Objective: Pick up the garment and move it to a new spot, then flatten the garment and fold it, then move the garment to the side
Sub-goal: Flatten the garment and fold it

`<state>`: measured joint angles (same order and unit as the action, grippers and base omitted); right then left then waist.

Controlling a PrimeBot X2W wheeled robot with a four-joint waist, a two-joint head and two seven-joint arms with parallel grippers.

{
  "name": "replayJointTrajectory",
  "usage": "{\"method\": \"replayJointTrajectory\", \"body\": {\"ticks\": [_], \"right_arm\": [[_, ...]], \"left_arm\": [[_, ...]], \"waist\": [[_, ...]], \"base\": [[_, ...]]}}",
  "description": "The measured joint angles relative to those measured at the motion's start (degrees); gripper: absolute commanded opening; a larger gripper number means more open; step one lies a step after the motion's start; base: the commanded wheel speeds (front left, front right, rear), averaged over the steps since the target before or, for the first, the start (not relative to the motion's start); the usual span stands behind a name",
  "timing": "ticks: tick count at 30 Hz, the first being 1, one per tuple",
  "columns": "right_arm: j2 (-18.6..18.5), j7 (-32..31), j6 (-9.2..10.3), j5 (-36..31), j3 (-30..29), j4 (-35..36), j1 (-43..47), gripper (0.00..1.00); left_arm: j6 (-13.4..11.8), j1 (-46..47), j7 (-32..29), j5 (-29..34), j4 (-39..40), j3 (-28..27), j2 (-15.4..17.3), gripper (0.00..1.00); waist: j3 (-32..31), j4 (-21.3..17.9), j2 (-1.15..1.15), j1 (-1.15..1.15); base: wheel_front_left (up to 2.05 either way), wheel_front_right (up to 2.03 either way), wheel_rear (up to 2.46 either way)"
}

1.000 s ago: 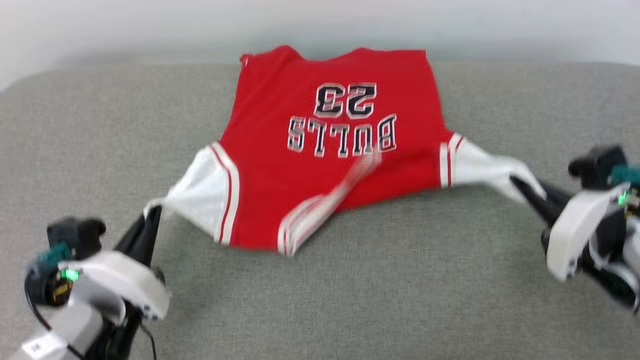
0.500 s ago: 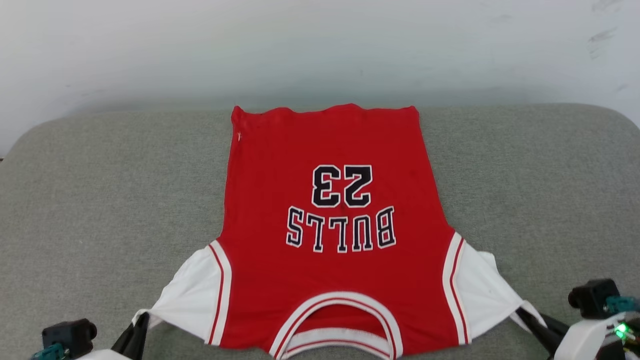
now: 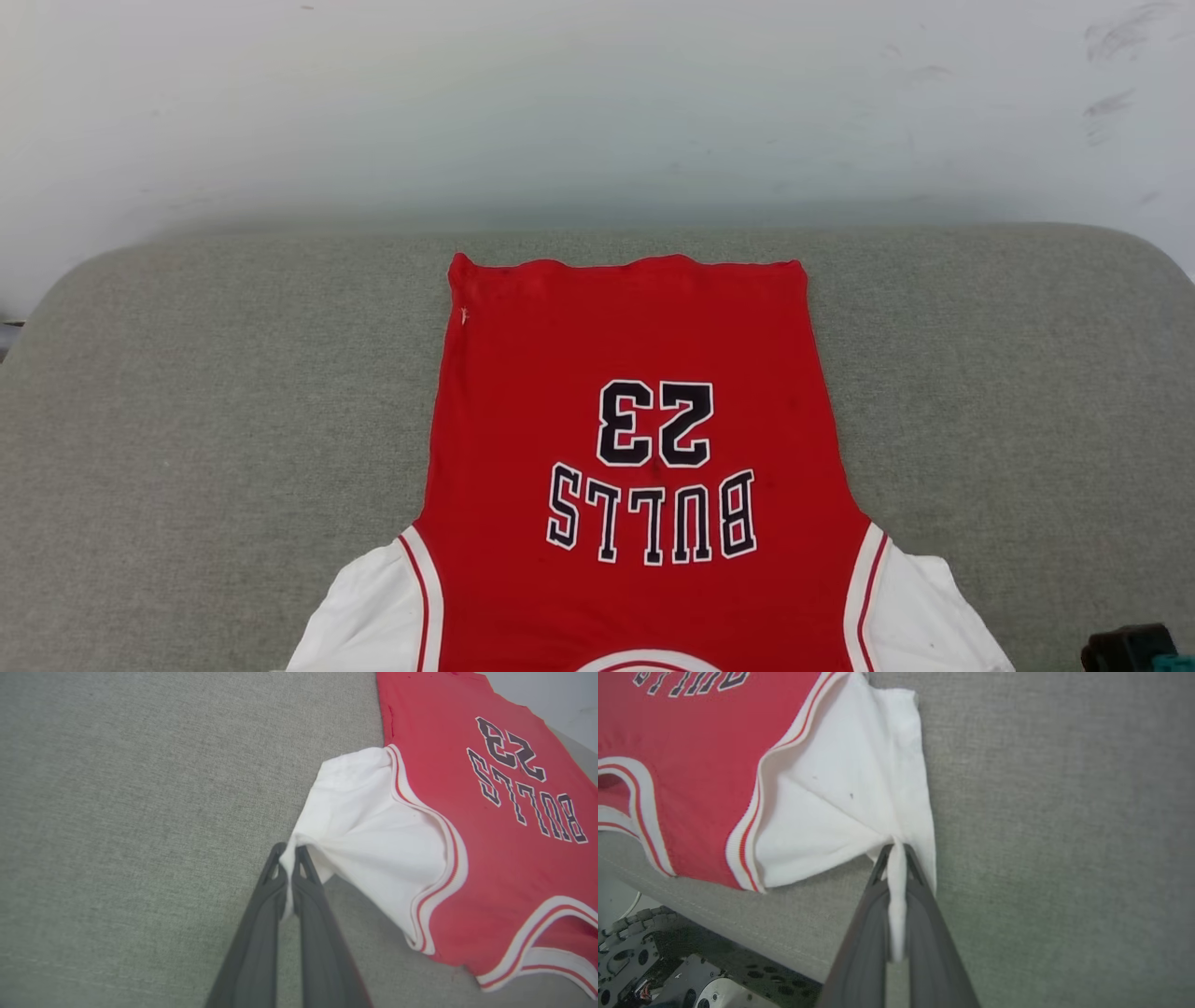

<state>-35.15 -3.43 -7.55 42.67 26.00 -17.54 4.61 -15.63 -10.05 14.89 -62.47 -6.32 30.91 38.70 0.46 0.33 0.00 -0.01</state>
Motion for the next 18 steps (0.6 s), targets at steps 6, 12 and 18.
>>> {"method": "replayJointTrajectory", "body": {"ticks": [6, 12, 18], "right_arm": [[3.0, 0.4, 0.03, -2.4, -6.8, 2.5, -0.1, 1.0], [2.8, -0.2, 0.04, -5.8, -17.3, 10.1, -4.4, 1.0], [2.7, -7.3, 0.04, -9.5, -25.7, 19.1, -14.6, 1.0]], "left_arm": [[0.1, 1.4, 0.0, 2.4, 0.9, -0.2, -1.6, 0.0], [0.4, 3.4, 0.0, 4.8, 1.5, -0.4, -3.7, 0.0], [0.8, 6.3, 0.0, 8.0, 2.9, -1.3, -5.7, 0.0]], "waist": [[0.6, 0.6, 0.0, 0.01], [1.9, 1.6, 0.0, 0.01], [4.9, 3.6, 0.0, 0.01]], "base": [[0.0, 0.0, 0.0], [0.0, 0.0, 0.0], [0.0, 0.0, 0.0]]}}
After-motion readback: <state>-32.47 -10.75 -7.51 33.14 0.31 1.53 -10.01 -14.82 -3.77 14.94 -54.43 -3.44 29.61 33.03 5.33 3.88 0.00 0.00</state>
